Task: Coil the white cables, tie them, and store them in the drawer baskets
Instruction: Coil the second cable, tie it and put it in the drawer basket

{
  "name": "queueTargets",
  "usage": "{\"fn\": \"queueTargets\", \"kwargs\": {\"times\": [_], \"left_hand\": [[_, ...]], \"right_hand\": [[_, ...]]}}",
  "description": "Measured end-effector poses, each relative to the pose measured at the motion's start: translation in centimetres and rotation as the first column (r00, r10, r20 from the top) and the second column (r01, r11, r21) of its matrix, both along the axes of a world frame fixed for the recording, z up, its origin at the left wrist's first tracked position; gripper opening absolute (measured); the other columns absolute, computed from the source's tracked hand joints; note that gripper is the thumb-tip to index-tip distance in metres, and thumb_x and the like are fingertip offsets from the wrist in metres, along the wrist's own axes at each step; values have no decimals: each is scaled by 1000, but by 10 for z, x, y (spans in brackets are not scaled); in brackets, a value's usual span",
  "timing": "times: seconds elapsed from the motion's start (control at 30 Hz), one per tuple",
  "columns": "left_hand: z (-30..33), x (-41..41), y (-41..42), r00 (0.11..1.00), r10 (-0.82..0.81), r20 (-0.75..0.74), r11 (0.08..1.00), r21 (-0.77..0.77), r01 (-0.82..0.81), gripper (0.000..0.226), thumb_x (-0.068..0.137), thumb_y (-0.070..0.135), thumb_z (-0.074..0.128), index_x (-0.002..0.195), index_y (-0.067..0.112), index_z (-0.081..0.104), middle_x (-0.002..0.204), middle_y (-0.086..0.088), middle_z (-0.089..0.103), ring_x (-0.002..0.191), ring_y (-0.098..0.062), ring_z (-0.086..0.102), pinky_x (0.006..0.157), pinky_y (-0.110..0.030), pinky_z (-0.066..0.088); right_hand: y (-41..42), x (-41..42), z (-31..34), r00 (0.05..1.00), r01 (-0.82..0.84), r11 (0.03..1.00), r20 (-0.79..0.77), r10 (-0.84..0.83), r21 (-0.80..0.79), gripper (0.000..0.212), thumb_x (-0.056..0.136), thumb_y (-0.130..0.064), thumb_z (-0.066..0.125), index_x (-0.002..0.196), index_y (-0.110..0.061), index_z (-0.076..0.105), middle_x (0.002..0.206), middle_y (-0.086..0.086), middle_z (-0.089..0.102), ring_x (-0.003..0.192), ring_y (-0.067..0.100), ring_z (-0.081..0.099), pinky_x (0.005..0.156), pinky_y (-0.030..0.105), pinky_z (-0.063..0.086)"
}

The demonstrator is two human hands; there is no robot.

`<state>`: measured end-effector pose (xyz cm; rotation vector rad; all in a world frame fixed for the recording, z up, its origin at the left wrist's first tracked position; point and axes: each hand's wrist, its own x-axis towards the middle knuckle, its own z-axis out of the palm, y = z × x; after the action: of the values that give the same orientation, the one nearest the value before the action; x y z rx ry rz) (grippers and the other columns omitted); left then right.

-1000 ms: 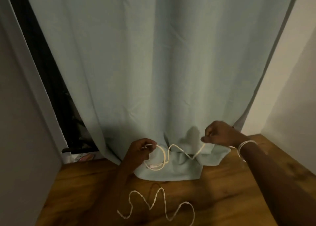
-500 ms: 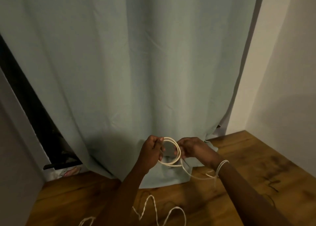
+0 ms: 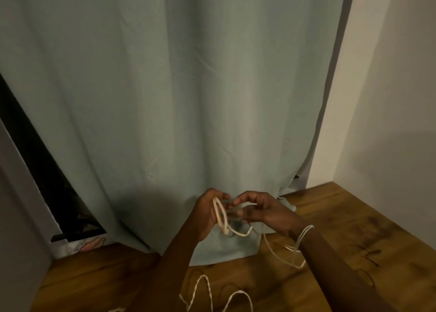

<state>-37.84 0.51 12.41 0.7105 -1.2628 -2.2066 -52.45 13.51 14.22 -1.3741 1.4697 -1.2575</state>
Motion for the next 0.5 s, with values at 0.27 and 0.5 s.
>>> {"fn": "queueTargets", "kwargs": {"times": [0.27,0.5], "left_hand": [[1,-2,4,846,-135,-516,960,143,241,47,57,6,64,103,10,54,145,-18,45,137,-41,37,82,-54,56],[9,0,9,900,-141,-413,980,71,186,69,75,1,51,141,20,38,142,-8,46,116,-44,58,105,-67,33]], "right_hand": [[-13,20,-11,951,189,978,-234,-203,-84,72,77,-23,83,130,-32,36,127,-8,47,110,9,57,82,17,53],[-4,12,2,993,75,995,102,-67,-72,55,92,-2,63,137,-29,45,101,20,69,92,23,70,80,36,59]]}}
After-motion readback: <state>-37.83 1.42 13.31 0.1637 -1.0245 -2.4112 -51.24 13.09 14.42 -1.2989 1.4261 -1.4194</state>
